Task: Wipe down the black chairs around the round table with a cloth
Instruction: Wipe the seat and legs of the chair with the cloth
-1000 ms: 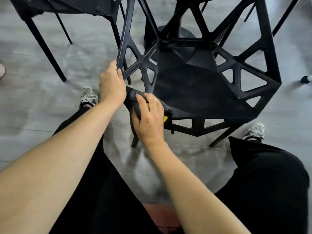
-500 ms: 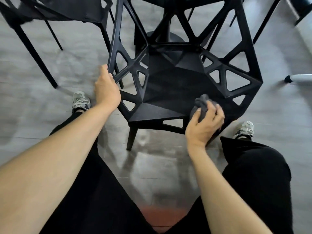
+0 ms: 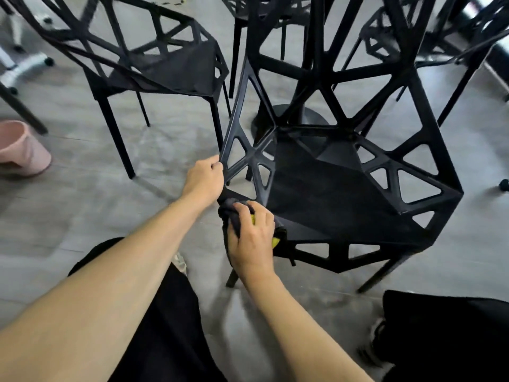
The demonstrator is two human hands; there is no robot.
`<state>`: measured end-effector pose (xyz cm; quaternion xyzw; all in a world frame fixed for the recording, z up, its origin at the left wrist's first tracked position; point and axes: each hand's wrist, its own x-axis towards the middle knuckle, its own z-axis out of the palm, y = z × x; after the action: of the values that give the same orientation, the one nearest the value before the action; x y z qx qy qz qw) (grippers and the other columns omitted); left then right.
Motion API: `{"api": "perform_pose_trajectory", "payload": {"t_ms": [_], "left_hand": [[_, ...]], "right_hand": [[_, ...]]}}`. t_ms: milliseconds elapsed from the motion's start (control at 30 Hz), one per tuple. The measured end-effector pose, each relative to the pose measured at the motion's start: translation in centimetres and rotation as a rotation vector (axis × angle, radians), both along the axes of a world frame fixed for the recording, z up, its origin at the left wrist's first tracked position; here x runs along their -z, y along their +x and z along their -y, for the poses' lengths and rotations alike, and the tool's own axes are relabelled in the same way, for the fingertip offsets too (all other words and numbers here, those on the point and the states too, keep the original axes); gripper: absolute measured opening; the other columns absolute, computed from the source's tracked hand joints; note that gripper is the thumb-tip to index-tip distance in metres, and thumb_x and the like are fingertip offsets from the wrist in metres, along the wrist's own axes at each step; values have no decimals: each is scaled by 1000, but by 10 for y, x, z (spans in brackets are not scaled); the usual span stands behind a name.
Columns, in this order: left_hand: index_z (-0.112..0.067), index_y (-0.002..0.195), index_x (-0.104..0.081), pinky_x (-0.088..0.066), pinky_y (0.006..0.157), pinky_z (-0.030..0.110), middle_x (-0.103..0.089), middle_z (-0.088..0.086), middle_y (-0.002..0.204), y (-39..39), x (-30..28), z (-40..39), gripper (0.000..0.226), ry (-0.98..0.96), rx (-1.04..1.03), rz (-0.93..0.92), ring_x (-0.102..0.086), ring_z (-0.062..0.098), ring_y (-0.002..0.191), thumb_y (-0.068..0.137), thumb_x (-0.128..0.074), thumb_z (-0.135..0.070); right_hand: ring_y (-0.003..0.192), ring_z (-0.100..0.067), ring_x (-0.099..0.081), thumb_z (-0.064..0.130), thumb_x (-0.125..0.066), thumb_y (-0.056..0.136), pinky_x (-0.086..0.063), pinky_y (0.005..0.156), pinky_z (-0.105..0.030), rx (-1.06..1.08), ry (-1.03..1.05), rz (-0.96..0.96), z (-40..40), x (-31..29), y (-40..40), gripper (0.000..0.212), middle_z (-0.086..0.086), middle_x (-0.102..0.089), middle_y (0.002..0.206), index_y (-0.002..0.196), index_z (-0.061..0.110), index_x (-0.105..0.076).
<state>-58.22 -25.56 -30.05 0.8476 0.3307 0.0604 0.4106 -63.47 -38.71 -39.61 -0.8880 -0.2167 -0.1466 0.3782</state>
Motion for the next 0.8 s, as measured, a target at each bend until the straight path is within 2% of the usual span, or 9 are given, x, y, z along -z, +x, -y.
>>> {"api": "perform_pose_trajectory", "payload": {"t_ms": [100,200,267,333,400,500,600,667,800], "left_hand": [[-2,105,-67,-35,77,36,-63,17,106,0,-11,3,44,-44,-33,-33,-50,33,97,103,-33,-29],[-13,121,-68,-34,88,34,-62,10,125,-1,-9,2,53,-141,-62,-5,-52,29,114,102,-24,-37],[-16,124,-68,-37,104,34,-63,4,134,-3,-8,0,60,-308,-87,119,-53,24,124,94,-24,-43],[-19,103,-76,-43,101,34,-69,2,109,-2,-8,-1,53,-479,-157,225,-59,20,106,95,-29,-40],[-27,63,-72,-45,85,38,-67,4,83,2,0,-7,45,-546,-210,268,-58,25,87,80,-37,-48],[-22,56,-68,-47,85,42,-67,10,82,8,15,-18,47,-570,-242,251,-60,27,87,62,-37,-57],[-18,76,-76,-50,98,51,-75,10,97,7,8,-18,64,-495,-246,190,-66,33,100,64,-30,-60],[-15,90,-75,-48,98,50,-73,9,103,4,-2,-12,68,-391,-234,155,-63,31,105,73,-23,-56],[-26,71,-58,-32,78,33,-59,-5,82,5,-18,6,43,-226,-257,103,-51,21,86,103,-29,-25]], "right_hand": [[116,-32,-50,25,-63,92,-40,104,-42,2,4,48,-8,0,4,34,-11,-54,128,124,12,-64],[114,-31,-53,26,-61,96,-42,103,-41,-26,28,111,-17,-7,19,31,-10,-56,126,123,12,-66],[113,-32,-55,26,-61,96,-43,102,-43,-34,55,140,-32,-15,38,28,-11,-58,126,120,12,-68],[112,-34,-56,22,-64,95,-44,99,-47,-20,59,154,-49,-22,64,24,-12,-59,125,117,13,-69],[112,-34,-56,18,-66,93,-44,98,-47,-12,40,179,-57,-29,86,22,-12,-59,125,115,15,-69],[113,-35,-55,19,-62,95,-44,98,-46,-58,-9,243,-55,-35,109,22,-13,-58,126,116,17,-70],[110,-36,-53,19,-63,93,-44,93,-48,-39,-28,258,-60,-53,138,22,-13,-57,124,114,18,-70],[106,-37,-51,20,-64,90,-44,87,-49,-7,-66,246,-73,-73,167,21,-14,-57,121,110,18,-70],[103,-39,-51,23,-62,93,-45,85,-51,42,-176,227,-93,-110,237,19,-15,-55,120,110,17,-67]]}}
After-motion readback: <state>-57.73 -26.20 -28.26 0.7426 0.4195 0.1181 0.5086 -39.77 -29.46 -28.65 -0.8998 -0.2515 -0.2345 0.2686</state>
